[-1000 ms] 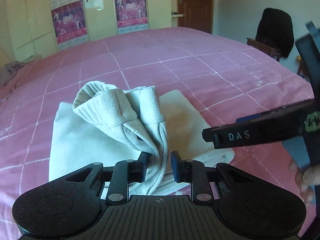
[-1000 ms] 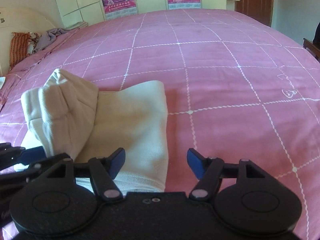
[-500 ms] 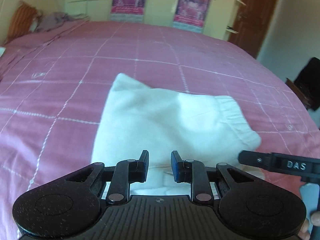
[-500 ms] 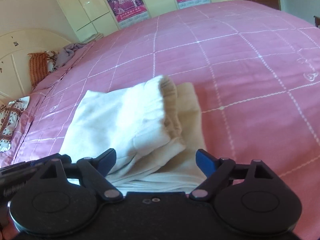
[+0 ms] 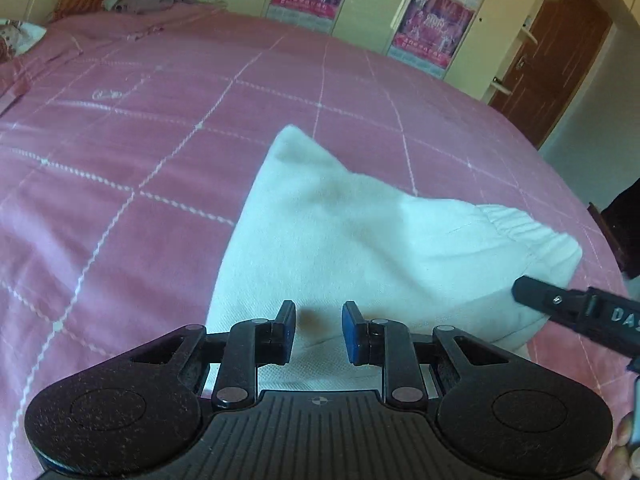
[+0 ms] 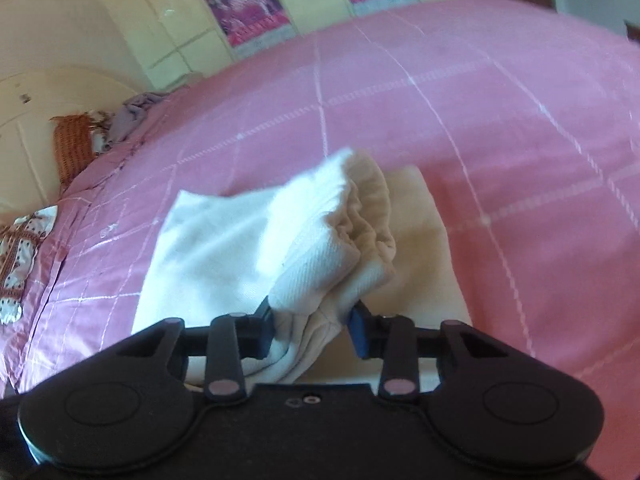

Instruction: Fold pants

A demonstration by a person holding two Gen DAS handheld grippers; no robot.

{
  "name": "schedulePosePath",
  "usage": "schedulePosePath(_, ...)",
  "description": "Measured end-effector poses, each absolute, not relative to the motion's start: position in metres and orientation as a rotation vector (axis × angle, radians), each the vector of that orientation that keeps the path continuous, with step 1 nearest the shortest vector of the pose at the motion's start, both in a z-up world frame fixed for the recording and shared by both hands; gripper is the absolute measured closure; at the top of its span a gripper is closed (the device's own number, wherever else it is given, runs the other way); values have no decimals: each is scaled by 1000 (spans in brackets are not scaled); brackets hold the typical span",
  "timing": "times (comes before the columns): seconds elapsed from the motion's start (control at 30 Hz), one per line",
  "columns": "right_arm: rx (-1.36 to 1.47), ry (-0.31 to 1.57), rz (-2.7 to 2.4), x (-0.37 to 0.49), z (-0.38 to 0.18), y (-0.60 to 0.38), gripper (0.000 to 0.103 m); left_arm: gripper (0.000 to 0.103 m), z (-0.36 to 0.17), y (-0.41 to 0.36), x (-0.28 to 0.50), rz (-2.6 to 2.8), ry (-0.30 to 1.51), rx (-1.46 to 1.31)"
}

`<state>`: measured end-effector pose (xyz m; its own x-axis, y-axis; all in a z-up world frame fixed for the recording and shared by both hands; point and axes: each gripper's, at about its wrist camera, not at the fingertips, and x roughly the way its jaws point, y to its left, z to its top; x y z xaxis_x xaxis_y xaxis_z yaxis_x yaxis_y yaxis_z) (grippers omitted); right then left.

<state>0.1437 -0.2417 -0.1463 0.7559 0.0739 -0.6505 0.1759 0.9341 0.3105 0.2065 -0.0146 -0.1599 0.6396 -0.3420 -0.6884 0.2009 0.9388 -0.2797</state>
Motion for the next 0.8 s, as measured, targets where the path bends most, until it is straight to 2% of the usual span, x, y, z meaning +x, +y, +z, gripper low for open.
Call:
schedulePosePath(0.13, 325, 623, -20, 130, -108, -254, 69, 78, -147, -28, 209, -363, 807, -168)
schedulePosePath(0.27, 408, 743, -86, 127, -138, -293, 67, 78, -174, -52, 210, -374, 912, -88)
schedulePosePath(0.33, 424, 887, -119, 129, -171, -301, 55, 79, -184, -55, 205, -371, 906, -60)
schedulePosePath(0.4, 431, 879, -135, 120, -182, -307, 40, 79, -183, -53, 203, -375, 899, -56)
schedulePosePath(0.57, 345, 727, -177, 106, -138, -308, 45, 78, -161, -45, 207, -362, 892, -95)
schedulePosePath(0.7, 126, 612, -167, 115, -104, -281, 64, 78, -156, -55, 212, -360, 893, -49)
schedulePosePath(0.8, 11, 627, -147, 129, -108, -260, 65, 79, -175, -60, 214, -348, 956, -6)
